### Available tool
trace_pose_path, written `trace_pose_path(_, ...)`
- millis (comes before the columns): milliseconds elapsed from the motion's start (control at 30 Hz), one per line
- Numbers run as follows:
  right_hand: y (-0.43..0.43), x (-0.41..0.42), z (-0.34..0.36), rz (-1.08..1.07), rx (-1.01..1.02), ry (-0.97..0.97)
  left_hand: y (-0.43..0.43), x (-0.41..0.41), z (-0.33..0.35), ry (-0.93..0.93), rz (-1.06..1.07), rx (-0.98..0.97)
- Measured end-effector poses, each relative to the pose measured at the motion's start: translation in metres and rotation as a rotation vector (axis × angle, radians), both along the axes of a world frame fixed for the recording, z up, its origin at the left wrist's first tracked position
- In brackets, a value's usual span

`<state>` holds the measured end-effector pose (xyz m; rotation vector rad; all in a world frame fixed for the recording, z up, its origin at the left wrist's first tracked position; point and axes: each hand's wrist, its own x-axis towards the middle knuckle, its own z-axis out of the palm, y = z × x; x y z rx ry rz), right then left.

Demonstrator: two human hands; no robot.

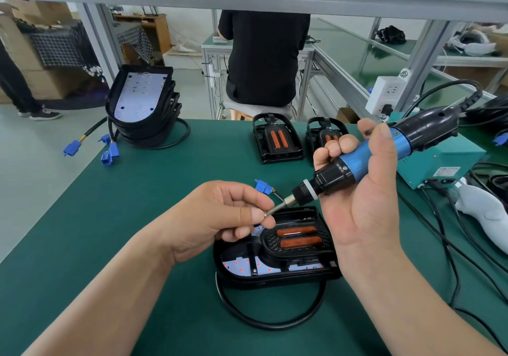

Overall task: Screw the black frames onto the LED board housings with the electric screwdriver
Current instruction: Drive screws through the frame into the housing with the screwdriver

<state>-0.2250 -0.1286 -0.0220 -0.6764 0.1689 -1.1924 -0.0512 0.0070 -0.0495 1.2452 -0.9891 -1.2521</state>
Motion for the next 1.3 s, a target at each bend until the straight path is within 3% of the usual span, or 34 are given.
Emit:
trace_pose_path(467, 0.005, -0.002, 0.001, -0.018, -0.065, 0.105, -0.001, -0.003, 0.001, -0.016, 0.11, -0.014)
trace_pose_path(833, -0.006, -0.002, -0.002, -0.008, 0.11, 0.046, 0.0, 0.0, 0.0, 0.006, 0.077, -0.042)
trace_pose_path(933, -0.009, -0.004, 0.0, -0.006, 0.117, 0.025, -0.001, 0.007, -0.002, -0.017, 0.149, -0.063)
trace_pose_path(1000, -0.011, -0.007, 0.001, -0.006, 0.119, 0.012, -0.002, 0.013, -0.004, -0.108, 0.259, -0.017)
trace_pose_path(1100, -0.018, -0.011, 0.002, -0.016, 0.115, 0.004, -0.003, 0.02, -0.012, -0.462, 0.389, 0.118)
trace_pose_path(1167, -0.024, -0.013, 0.003, -0.027, 0.118, -0.001, -0.001, 0.025, -0.016, -0.597, 0.372, 0.181)
trace_pose_path(1300, -0.035, -0.018, 0.002, -0.025, 0.138, -0.019, 0.002, 0.027, -0.013, -0.679, 0.235, 0.235)
